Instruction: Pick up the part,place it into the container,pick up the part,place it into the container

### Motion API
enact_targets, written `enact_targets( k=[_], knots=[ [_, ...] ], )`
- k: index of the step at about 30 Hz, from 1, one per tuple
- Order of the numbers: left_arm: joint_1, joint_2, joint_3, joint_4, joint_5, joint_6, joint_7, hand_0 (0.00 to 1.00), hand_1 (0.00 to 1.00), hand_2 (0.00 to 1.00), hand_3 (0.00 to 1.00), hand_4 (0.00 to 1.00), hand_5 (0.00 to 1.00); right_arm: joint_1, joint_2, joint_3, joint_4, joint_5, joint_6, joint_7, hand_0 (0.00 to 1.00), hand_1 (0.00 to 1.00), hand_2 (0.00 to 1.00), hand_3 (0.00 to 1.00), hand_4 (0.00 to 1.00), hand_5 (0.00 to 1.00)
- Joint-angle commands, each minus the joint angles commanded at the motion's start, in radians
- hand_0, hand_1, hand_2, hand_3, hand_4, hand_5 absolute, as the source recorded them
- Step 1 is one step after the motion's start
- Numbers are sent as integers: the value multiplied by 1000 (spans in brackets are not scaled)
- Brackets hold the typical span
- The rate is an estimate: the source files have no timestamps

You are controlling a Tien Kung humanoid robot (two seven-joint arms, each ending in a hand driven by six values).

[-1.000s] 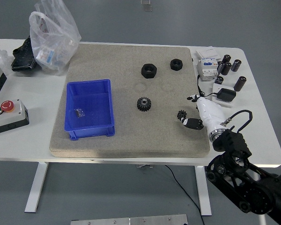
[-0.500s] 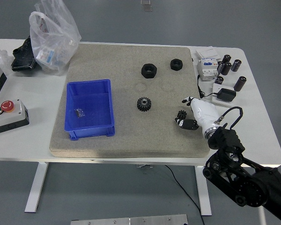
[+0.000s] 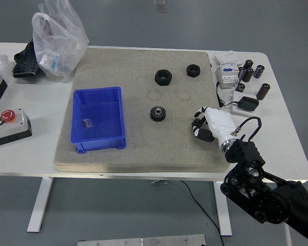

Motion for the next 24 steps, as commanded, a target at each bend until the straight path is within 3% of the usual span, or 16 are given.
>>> enact_targets(
  k=[1, 5, 12, 24],
  knots=[
    [0, 0, 0, 0, 0, 0, 0, 665, 506, 529, 627, 624, 236, 4, -1, -5, 1, -1, -1, 1, 238, 441, 281, 495, 267, 93],
    [-2, 0, 3, 0, -3, 0, -1, 665, 506, 529, 627, 624, 236, 29, -5, -37, 2, 2, -7, 9, 238, 441, 281, 495, 267, 93],
    [-2, 1, 3, 0, -2, 0, 1, 665, 506, 527, 627, 625, 236, 135, 11, -151, 45, 64, -25, 29, 233, 438, 272, 496, 263, 65],
    [-5, 5, 7, 0, -7, 0, 6, 665, 506, 528, 628, 625, 237, 384, 147, -381, 68, 69, 17, 39, 242, 446, 279, 510, 272, 36]
  ],
)
